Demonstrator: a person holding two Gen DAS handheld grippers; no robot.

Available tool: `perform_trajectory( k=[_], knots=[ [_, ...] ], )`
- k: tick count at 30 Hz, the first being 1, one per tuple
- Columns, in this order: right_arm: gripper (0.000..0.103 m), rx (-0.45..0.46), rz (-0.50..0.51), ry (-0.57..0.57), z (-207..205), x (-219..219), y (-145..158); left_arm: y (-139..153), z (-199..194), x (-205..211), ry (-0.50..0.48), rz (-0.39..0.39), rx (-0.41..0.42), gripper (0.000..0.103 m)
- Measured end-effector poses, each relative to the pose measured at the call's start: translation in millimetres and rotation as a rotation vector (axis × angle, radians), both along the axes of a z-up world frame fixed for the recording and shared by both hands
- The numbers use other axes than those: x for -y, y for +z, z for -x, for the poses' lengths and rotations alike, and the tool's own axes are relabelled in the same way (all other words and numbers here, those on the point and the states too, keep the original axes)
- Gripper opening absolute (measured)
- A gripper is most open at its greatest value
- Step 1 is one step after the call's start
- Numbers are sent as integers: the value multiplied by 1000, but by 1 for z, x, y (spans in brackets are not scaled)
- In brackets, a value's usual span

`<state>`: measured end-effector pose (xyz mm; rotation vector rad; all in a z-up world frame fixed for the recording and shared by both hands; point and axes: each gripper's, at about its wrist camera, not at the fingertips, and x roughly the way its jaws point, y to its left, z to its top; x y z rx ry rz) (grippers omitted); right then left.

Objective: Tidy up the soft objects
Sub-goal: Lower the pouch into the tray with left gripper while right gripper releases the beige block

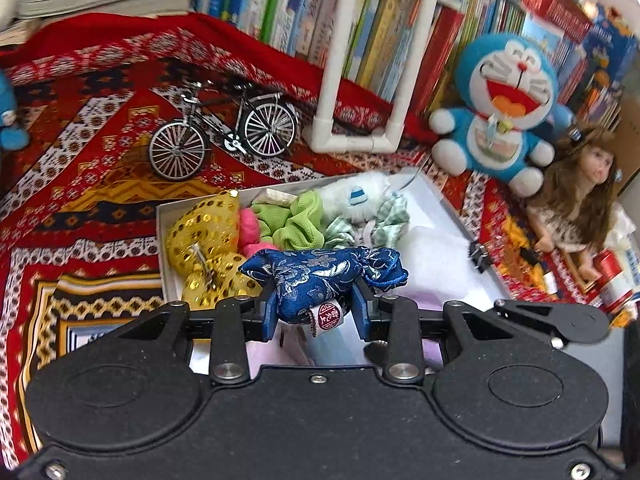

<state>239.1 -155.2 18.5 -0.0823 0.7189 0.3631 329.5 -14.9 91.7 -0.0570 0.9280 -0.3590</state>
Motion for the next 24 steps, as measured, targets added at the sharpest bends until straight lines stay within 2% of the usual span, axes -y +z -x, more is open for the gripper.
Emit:
perform_trajectory(
  k=[6,15,22,24],
  knots=[
    [36,0,27,3,-8,-2,-9,-14,-14,13,-12,-26,-5,34],
    [36,3,-7,-14,-14,2,-16,-21,-13,24,-37,-61,9,38],
    [41,37,-40,-35,-6,12,-12,-17,-5,23,-34,-66,23,41],
    [48,47,-43,-42,-4,15,-9,-15,-2,23,-37,-60,25,46]
  ],
)
